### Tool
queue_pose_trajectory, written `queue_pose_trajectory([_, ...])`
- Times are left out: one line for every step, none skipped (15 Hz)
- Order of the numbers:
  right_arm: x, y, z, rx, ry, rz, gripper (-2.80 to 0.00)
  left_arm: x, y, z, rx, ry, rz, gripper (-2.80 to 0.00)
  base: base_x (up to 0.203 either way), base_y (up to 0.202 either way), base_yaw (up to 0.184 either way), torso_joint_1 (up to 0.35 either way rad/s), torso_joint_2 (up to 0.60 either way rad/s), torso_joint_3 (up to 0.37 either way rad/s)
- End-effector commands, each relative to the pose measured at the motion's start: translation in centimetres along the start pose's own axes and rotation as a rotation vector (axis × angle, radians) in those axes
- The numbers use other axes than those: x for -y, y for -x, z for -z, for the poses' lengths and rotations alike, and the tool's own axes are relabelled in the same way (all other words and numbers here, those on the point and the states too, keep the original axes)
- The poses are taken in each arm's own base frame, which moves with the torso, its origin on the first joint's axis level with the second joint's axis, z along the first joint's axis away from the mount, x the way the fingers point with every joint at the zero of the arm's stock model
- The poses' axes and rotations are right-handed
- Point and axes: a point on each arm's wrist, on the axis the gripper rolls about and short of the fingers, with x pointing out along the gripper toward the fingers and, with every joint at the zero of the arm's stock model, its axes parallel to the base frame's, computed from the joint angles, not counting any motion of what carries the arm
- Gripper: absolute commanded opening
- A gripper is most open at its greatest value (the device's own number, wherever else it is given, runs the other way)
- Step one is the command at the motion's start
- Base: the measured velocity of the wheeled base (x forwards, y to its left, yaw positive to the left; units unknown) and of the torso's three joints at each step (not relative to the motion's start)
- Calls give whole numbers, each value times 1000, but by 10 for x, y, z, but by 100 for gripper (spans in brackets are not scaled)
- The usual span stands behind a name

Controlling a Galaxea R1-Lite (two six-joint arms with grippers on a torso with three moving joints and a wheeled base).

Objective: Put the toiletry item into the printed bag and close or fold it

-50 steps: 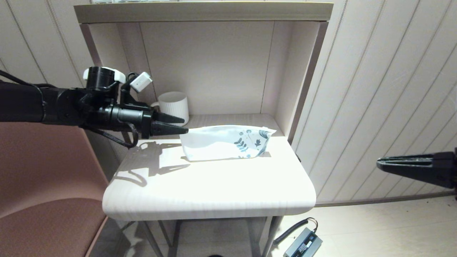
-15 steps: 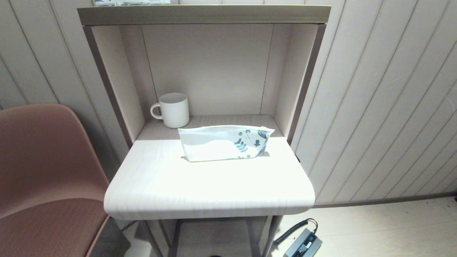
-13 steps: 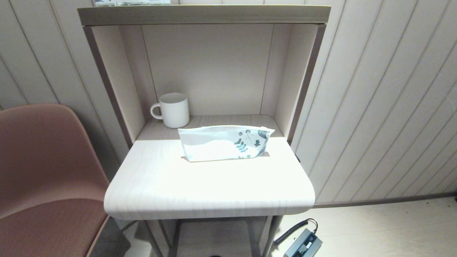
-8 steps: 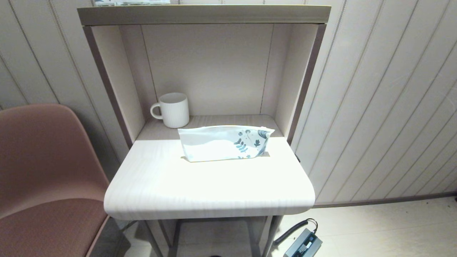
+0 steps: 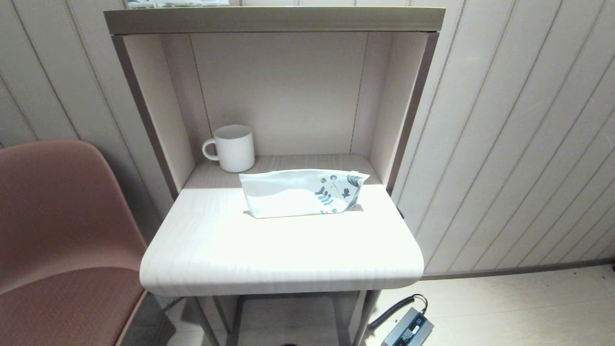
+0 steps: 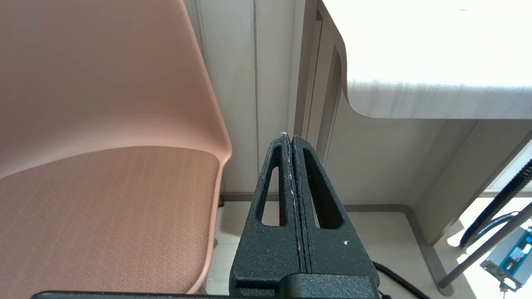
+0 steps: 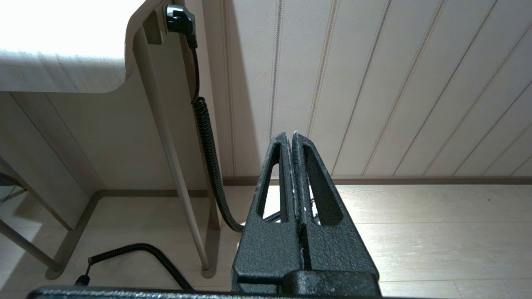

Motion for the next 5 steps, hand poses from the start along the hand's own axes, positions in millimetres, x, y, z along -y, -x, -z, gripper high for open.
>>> queue_pose_trajectory([0,0,0,-2,0,0,-280,0,0,0,-4,2,-1,-280,0,0,0,0,0,0])
queue_pose_trajectory([0,0,0,-2,-1,2,-280,0,0,0,-4,1,-1,-280,0,0,0,0,0,0])
queue_pose_trajectory([0,0,0,-2,-3,2,-280,0,0,0,-4,2,0,-280,0,0,0,0,0,0])
queue_pose_trajectory([0,0,0,-2,-3,2,-280,0,0,0,-4,1,1,-280,0,0,0,0,0,0])
queue_pose_trajectory([0,0,0,-2,-3,2,-280,0,0,0,-3,1,1,-280,0,0,0,0,0,0])
